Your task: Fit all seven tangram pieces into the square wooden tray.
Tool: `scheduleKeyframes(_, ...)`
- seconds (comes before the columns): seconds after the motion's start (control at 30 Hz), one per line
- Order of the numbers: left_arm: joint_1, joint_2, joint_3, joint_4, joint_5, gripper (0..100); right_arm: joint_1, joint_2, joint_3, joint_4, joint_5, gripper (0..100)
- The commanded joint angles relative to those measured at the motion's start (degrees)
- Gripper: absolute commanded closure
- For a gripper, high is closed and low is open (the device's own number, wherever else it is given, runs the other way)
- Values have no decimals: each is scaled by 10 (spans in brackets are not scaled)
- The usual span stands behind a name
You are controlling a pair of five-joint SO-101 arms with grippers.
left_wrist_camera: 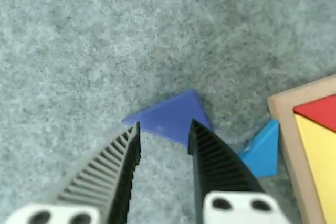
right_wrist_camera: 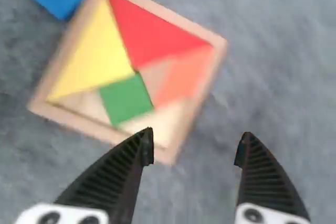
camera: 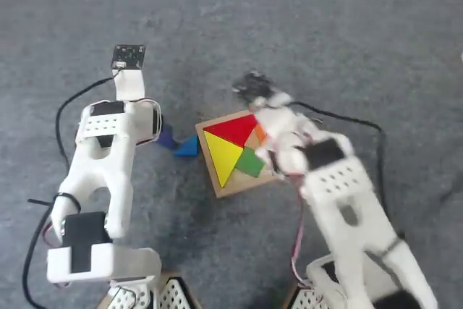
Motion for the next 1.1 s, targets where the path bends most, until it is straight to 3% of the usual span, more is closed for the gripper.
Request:
scheduleKeyframes(0.0,-1,-9,-39,35,-25,852,125,-87,119,-1,47,745)
scheduleKeyframes(0.1,-1,-4,-67,80,-60,852,215,-127,187,-27,56,745)
scheduleKeyframes(0.2,12,-4,-76,121,-94,852,254,-168,244,-53,56,745)
scheduleKeyframes(0.47,62,3,-66,165,-244,788,243,-204,338,-91,51,745)
scheduleKeyframes(0.8,109,151,-173,150,-273,773,246,-204,349,-102,51,745)
scheduleKeyframes(1.07,127,196,-205,149,-296,783,246,-204,349,-102,51,745)
